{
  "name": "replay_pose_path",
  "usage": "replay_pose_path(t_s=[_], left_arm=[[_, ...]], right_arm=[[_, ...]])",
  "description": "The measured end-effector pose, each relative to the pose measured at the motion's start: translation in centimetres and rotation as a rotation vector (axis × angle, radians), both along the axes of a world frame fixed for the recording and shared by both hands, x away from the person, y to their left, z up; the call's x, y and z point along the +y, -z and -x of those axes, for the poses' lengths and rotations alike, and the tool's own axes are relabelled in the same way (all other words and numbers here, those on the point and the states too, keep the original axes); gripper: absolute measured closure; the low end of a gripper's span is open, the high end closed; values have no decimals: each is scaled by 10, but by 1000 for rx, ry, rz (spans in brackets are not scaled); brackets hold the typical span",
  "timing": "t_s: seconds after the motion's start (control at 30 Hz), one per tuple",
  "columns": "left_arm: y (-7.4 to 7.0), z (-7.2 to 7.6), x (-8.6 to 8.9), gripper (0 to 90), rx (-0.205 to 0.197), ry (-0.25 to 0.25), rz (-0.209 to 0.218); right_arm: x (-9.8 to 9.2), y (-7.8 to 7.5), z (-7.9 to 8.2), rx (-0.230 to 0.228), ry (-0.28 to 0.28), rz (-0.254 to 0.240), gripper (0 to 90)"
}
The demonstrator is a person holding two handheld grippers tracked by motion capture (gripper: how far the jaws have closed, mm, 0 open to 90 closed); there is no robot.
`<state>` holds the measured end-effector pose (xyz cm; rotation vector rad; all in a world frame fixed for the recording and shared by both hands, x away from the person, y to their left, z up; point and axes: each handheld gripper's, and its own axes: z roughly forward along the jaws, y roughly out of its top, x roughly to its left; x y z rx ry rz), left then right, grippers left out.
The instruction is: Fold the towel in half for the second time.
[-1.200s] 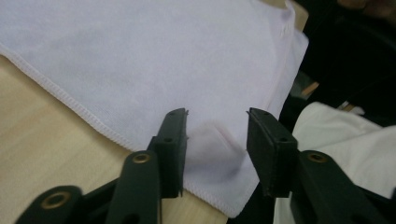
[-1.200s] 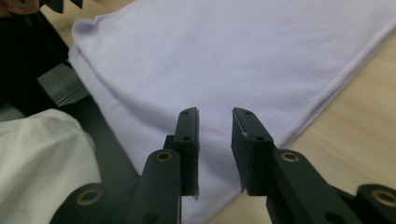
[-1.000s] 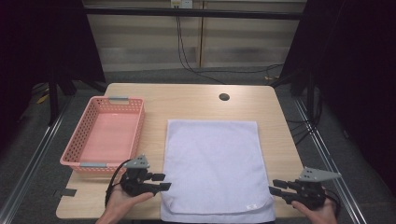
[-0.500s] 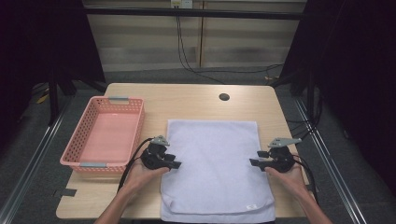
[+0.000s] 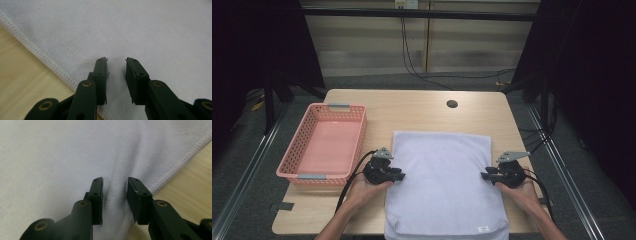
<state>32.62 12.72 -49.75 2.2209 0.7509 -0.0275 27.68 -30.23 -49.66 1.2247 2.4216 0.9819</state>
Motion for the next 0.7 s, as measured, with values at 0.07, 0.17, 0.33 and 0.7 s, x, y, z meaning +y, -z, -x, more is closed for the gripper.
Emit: replay_pose_path(t_s=[0.07, 0.17, 0.33, 0.7], left_arm=[[0, 6, 0, 705, -5, 5, 3], [-1, 15, -2, 679, -9, 7, -2], [0, 34, -1, 678, 14, 18, 18], [-10, 81, 9, 667, -6, 57, -44]], right_arm=[[-5, 0, 6, 4, -16, -10, 659], [-8, -1, 16, 20, -26, -20, 659], [-14, -2, 33, 47, -34, -36, 656], [-12, -8, 63, 91, -103, -7, 551]])
